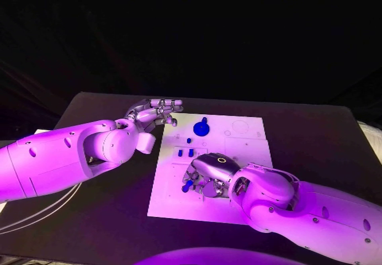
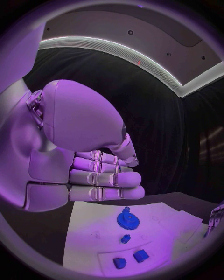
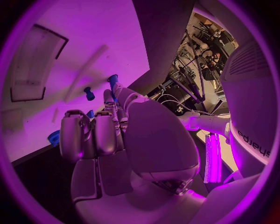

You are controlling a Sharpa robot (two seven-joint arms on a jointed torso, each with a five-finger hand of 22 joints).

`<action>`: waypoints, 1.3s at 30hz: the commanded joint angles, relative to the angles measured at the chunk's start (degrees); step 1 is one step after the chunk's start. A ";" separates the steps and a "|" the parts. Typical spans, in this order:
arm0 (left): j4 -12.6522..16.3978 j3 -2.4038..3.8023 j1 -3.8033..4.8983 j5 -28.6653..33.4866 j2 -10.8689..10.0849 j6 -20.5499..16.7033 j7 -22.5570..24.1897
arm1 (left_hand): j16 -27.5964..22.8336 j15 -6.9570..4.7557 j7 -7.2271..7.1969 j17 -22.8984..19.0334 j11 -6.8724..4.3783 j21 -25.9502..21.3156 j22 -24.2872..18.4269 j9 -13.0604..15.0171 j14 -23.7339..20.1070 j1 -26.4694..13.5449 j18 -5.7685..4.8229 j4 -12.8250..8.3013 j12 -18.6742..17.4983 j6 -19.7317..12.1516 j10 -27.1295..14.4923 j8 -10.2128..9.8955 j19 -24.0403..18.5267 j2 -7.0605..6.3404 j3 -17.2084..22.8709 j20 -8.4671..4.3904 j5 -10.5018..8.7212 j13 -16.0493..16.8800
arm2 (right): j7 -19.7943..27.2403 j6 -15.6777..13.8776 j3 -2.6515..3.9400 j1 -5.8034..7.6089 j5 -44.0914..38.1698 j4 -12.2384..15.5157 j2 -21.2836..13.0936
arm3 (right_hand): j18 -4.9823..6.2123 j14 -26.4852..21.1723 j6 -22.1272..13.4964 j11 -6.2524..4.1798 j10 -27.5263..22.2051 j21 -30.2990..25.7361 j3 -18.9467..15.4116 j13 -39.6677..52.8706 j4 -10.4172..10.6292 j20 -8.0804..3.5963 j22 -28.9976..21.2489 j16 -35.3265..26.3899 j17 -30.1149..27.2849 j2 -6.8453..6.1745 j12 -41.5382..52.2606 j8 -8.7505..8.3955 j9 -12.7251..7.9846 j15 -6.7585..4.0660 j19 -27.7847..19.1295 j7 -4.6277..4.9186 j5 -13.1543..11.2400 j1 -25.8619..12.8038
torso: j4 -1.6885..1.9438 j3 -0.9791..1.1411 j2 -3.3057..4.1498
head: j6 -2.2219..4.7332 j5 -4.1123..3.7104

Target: Assemble the parts on the task board

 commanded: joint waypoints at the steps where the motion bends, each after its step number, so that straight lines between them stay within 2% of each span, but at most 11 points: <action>1: 0.08 0.03 0.01 0.24 0.11 1.16 0.16 | 0.34 -0.25 0.06 -0.09 0.07 -0.35 -0.06 -0.06 -0.13 -0.26 0.66 0.09 0.39 0.22 -0.45 0.35 -0.11 0.21 -0.36 -0.23 0.18 -0.05 | 0.24 2.25 -0.03 -0.07 -1.38 -0.05 0.07 | 0.23 1.78 0.10 -0.57 1.05 -0.20 0.27 0.06 0.09 0.17 0.63 -0.09 -0.01 0.10 0.10 0.06 0.09 0.21 -0.04 0.33 0.24 -0.55 | -0.02 0.00 -0.01 | -0.07 0.01; 8: 0.19 0.03 0.01 0.24 0.14 1.23 0.11 | 0.34 -0.25 0.06 -0.09 0.07 -0.35 -0.06 -0.06 -0.13 -0.26 0.66 0.09 0.39 0.22 -0.45 0.35 -0.11 0.21 -0.36 -0.23 0.18 -0.05 | -1.24 3.64 -0.13 -0.08 -4.21 -0.28 0.51 | 0.24 1.77 0.13 -0.55 1.09 -0.22 0.32 0.08 0.06 0.20 0.62 -0.10 -0.04 -0.03 0.04 0.04 0.11 0.24 -0.07 0.34 0.22 -0.82 | -0.02 0.01 0.01 | -0.16 0.03; 14: 0.23 0.03 0.01 0.24 0.15 1.26 0.08 | 0.34 -0.25 0.06 -0.09 0.07 -0.35 -0.06 -0.06 -0.13 -0.26 0.66 0.09 0.39 0.22 -0.45 0.35 -0.11 0.21 -0.36 -0.23 0.18 -0.05 | -1.11 3.86 -0.69 -0.10 -6.85 -0.70 1.50 | 0.26 1.71 -0.27 -0.41 0.71 -0.27 0.45 0.05 0.03 0.33 0.57 -0.16 -0.20 -0.63 -0.45 -0.26 0.07 0.37 -0.18 0.42 0.29 -1.99 | -0.03 0.03 0.03 | -0.22 0.02; 18: 0.23 0.03 0.01 0.24 0.17 1.26 0.09 | 0.34 -0.25 0.06 -0.09 0.07 -0.35 -0.06 -0.06 -0.13 -0.26 0.66 0.09 0.39 0.22 -0.45 0.35 -0.11 0.21 -0.36 -0.23 0.18 -0.05 | -0.63 3.55 -1.04 -0.12 -7.21 -1.04 2.08 | 0.42 1.53 -3.18 0.39 -2.03 -0.83 -0.30 -0.31 1.04 0.84 -0.14 -0.51 -0.85 -2.55 -1.23 -0.69 -0.63 1.12 -0.79 1.07 1.99 -4.91 | 0.03 -0.01 -0.02 | -0.22 0.00; 21: 0.24 0.03 0.01 0.24 0.16 1.26 0.09 | 0.34 -0.25 0.06 -0.09 0.07 -0.35 -0.06 -0.06 -0.13 -0.26 0.66 0.09 0.39 0.22 -0.45 0.35 -0.11 0.21 -0.36 -0.23 0.18 -0.05 | -0.42 3.00 -1.21 -0.13 -7.09 -1.23 2.26 | 1.03 0.95 -9.12 1.47 -7.44 -2.66 -1.90 -0.46 1.94 1.58 -2.59 -1.81 -2.87 -4.63 -1.26 -0.62 -2.04 1.87 -2.62 1.50 2.61 -7.25 | 0.03 -0.03 -0.05 | -0.24 0.04; 23: 0.24 0.03 0.01 0.24 0.15 1.26 0.08 | 0.34 -0.25 0.06 -0.09 0.07 -0.35 -0.06 -0.06 -0.13 -0.26 0.66 0.09 0.39 0.22 -0.45 0.35 -0.11 0.21 -0.36 -0.23 0.18 -0.05 | -0.41 2.55 -1.27 -0.13 -6.95 -1.30 2.28 | 1.35 0.56 -11.36 1.97 -10.67 -3.67 -3.11 -0.38 1.98 1.95 -3.87 -2.79 -4.31 -4.90 -1.09 -0.59 -2.04 2.32 -3.49 0.73 2.89 -7.69 | 0.00 -0.02 -0.04 | -0.23 0.08; 27: 0.23 0.03 0.01 0.24 0.11 1.27 0.08 | 0.34 -0.25 0.06 -0.09 0.07 -0.35 -0.06 -0.06 -0.13 -0.26 0.66 0.09 0.39 0.22 -0.45 0.35 -0.11 0.21 -0.36 -0.23 0.18 -0.05 | -0.36 1.00 -1.35 -0.16 -6.72 -1.34 2.20 | 1.55 0.39 -12.58 2.47 -13.30 -4.45 -5.35 -0.28 1.93 2.44 -4.78 -3.42 -5.22 -4.68 -0.83 -0.56 -1.95 2.69 -3.90 0.61 3.10 -7.93 | -0.01 -0.02 -0.05 | -0.19 0.06; 31: 0.22 0.03 0.01 0.24 0.08 1.34 0.06 | 0.38 -0.25 0.04 -0.20 0.06 -0.43 -0.10 -0.07 -0.17 -0.26 0.67 -0.04 0.54 0.18 -0.54 0.37 -0.12 0.34 -0.50 -0.22 0.24 -0.08 | -0.65 -2.00 -1.36 -0.51 -6.87 -0.72 1.51 | 1.97 -0.15 -12.88 2.79 -15.05 -5.87 -7.26 -0.29 1.91 2.66 -6.57 -4.91 -7.39 -4.63 -0.85 -0.53 -1.92 2.95 -5.05 0.72 3.14 -7.83 | -0.03 0.04 -0.06 | -0.02 -0.03; 34: 0.20 0.03 0.01 0.24 0.02 1.41 0.04 | 0.38 -0.25 0.04 -0.20 0.06 -0.43 -0.10 -0.07 -0.17 -0.26 0.67 -0.04 0.54 0.18 -0.54 0.37 -0.12 0.34 -0.50 -0.22 0.24 -0.08 | -0.66 -5.23 -1.04 -1.02 -6.91 0.42 0.31 | 2.22 -0.45 -13.35 3.11 -16.88 -6.99 -10.83 -0.22 2.50 2.97 -7.85 -6.07 -8.88 -4.71 -0.56 -0.51 -1.90 3.23 -5.72 0.69 3.36 -7.51 | -0.02 0.07 -0.02 | 0.05 -0.06; 36: 0.16 0.03 0.00 0.24 -0.05 1.43 0.03 | 0.38 -0.25 0.04 -0.20 0.06 -0.43 -0.10 -0.07 -0.17 -0.26 0.67 -0.04 0.54 0.18 -0.54 0.37 -0.12 0.34 -0.50 -0.22 0.24 -0.08 | -0.48 -7.62 -0.45 -1.27 -6.43 1.40 -0.85 | 2.25 -0.42 -13.26 3.09 -17.02 -7.31 -13.04 -0.18 3.06 3.00 -8.17 -6.44 -9.33 -4.37 -0.02 -0.53 -1.89 3.16 -5.71 0.93 3.60 -6.65 | -0.09 0.13 -0.06 | 0.11 -0.05; 39: 0.11 0.03 -0.01 0.24 -0.14 1.43 0.01 | 0.38 -0.25 0.04 -0.20 0.06 -0.43 -0.10 -0.07 -0.17 -0.26 0.67 -0.04 0.54 0.18 -0.54 0.37 -0.12 0.34 -0.50 -0.22 0.24 -0.08 | -0.18 -10.23 0.70 -1.45 -5.25 3.14 -3.13 | 2.29 -0.38 -12.70 2.71 -15.80 -7.46 -14.10 -0.06 3.37 2.81 -8.31 -6.69 -9.64 -3.85 0.96 -0.42 -1.83 2.94 -5.62 1.61 4.51 -5.80 | -0.21 0.08 -0.15 | 0.24 -0.19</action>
